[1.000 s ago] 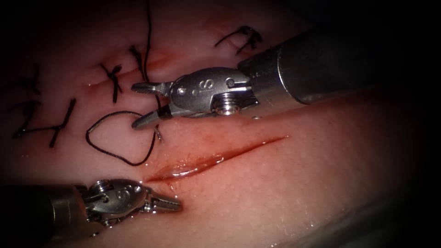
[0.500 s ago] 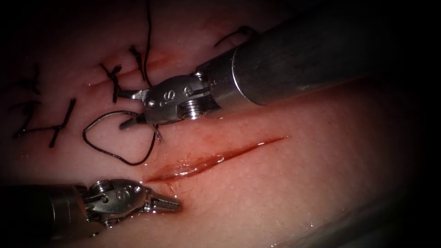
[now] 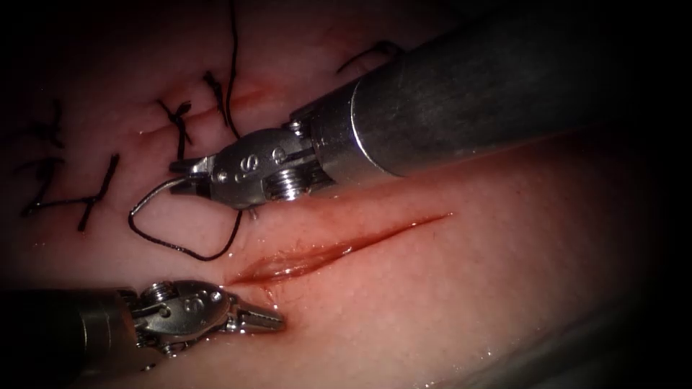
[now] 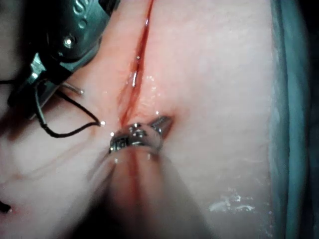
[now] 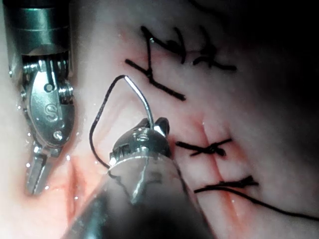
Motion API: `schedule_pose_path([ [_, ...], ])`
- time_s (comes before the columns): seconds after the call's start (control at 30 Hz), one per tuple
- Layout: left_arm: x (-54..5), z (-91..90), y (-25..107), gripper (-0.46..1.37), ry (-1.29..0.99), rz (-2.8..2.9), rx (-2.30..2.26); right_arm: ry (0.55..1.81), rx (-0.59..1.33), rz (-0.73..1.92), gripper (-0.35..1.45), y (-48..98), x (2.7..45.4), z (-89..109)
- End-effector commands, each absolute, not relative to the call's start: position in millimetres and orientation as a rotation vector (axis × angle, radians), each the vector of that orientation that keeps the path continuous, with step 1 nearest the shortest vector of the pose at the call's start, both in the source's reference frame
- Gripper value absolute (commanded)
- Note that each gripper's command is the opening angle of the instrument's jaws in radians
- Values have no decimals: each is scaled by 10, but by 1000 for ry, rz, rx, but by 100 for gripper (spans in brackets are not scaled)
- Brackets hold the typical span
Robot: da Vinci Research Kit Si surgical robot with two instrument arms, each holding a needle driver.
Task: Wound Closure
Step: Use the right gripper to drive the needle through the top of the wound
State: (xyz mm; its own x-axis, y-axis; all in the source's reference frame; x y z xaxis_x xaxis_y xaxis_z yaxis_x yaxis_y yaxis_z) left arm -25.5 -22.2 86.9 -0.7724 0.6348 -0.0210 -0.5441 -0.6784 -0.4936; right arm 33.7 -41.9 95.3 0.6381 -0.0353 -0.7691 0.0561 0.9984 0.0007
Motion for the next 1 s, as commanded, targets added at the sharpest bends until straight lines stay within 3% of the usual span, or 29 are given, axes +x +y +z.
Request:
schedule_pose_path([
  [0.03, -266, 889, -225, -4, -622, 2391, -251, 866, 41, -48, -35, -421, 335, 954],
  [0.17, -266, 889, -225, -5, -622, 2391, -251, 834, 100, -28, -35, -418, 328, 953],
  [0.53, -266, 888, -226, -4, -622, 2390, -251, 1176, 375, 465, -35, -380, 304, 984],
  [1.0, -266, 887, -226, -4, -622, 2401, -255, 1435, 692, 716, -35, -382, 316, 1046],
])
